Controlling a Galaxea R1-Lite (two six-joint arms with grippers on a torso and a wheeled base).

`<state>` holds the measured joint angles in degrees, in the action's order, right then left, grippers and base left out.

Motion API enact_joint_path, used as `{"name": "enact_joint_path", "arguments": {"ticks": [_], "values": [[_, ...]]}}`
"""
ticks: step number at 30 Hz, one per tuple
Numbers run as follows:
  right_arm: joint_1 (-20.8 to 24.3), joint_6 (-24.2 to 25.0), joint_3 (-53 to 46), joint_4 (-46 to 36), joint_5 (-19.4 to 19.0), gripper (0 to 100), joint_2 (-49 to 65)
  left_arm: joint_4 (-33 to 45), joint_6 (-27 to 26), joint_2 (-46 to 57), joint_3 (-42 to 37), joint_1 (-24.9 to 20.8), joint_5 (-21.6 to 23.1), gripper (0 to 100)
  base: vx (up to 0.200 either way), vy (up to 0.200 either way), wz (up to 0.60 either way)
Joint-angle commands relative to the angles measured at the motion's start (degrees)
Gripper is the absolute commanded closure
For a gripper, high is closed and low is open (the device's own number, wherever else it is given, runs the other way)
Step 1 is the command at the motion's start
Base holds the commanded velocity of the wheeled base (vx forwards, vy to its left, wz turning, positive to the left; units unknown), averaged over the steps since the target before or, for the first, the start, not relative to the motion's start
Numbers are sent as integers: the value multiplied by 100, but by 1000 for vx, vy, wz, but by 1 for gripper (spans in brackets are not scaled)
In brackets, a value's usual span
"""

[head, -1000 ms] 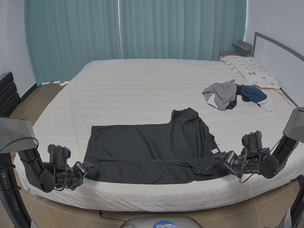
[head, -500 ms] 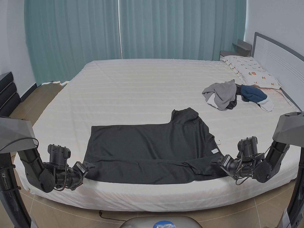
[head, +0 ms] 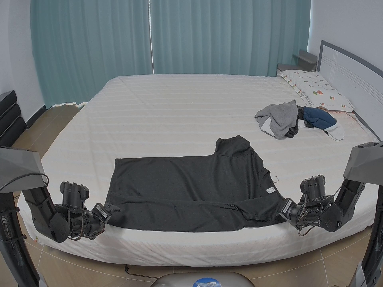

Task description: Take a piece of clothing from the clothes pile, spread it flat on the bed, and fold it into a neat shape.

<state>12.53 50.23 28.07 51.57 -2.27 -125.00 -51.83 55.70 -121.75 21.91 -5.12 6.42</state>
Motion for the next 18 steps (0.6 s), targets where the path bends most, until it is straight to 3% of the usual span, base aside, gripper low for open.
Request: {"name": "enact_joint_path", "arguments": {"ticks": [1,14,15,18], "values": [[-128,-4,-100,3,-2,100,169,-2,2,-7,-2,2,-1,0,0,0,0],[-181,-74,-188,-6,-46,100,204,-2,2,-7,-2,2,-1,0,0,0,0],[-181,-83,-188,-6,-46,0,204,-2,2,-7,7,11,-10,0,0,0,0],[-190,-136,-188,-6,-46,0,204,-2,2,-16,7,2,-27,0,0,0,0]]}}
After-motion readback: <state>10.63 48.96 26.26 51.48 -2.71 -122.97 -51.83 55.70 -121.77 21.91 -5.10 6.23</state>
